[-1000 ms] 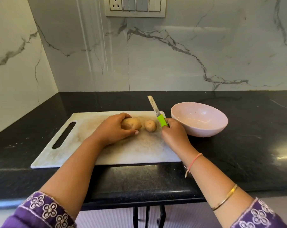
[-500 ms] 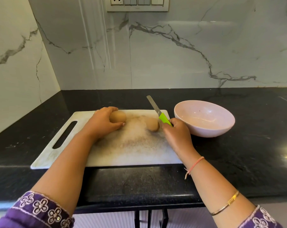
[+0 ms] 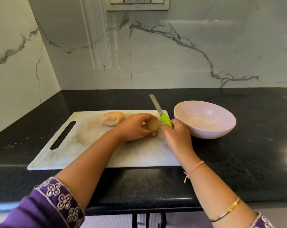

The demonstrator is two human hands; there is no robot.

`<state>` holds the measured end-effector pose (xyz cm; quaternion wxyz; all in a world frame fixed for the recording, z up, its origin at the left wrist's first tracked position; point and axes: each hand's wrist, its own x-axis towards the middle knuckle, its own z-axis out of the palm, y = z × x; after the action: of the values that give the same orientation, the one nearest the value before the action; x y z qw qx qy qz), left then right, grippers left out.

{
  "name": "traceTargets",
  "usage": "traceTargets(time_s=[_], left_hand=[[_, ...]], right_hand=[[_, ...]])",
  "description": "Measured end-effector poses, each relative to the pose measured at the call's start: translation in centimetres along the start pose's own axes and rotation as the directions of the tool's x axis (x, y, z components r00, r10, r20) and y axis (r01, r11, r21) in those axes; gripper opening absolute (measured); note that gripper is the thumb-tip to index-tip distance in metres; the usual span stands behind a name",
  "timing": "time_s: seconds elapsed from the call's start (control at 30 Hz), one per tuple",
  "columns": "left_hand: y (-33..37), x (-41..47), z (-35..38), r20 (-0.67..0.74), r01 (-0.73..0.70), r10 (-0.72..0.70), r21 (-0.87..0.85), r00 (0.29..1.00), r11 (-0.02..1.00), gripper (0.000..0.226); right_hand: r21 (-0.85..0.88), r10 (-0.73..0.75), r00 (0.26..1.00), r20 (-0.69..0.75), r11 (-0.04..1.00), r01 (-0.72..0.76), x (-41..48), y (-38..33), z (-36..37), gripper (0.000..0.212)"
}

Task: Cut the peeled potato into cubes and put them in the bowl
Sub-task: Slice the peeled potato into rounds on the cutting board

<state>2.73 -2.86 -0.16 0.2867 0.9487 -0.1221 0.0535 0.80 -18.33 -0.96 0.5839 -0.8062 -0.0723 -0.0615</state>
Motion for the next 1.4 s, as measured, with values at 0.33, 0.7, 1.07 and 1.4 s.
traceTargets(time_s=[0.33, 0.7, 1.07, 1.4], left_hand=[[-0.3, 0.1, 0.5, -0.228, 0.126, -0.131, -0.037, 0.965, 0.991, 0.058], [0.1, -0.1, 0.7, -0.254, 0.131, -0.204, -0.275, 0.945, 0.952, 0.05], [-0.2, -0.6, 1.3, -0.208, 0.088, -0.169, -0.352, 0.963, 0.932, 0.049], [-0.9, -0.7, 1.8, -0.224, 0.082, -0.19, -0.42, 0.956, 0.904, 0.046]], right_hand=[[-0.061, -0.054, 0.999, 0.001, 0.997, 0.053, -0.3, -0.1, -0.4, 0.023], [-0.081, -0.052, 0.999, 0.006, 0.995, 0.052, -0.4, -0.2, -0.6, 0.013], [-0.064, -0.016, 1.0, 0.004, 0.998, 0.017, -0.8, 0.2, -0.8, 0.012], [-0.063, -0.006, 1.0, 0.001, 0.998, 0.007, -1.1, 0.9, -0.7, 0.013]])
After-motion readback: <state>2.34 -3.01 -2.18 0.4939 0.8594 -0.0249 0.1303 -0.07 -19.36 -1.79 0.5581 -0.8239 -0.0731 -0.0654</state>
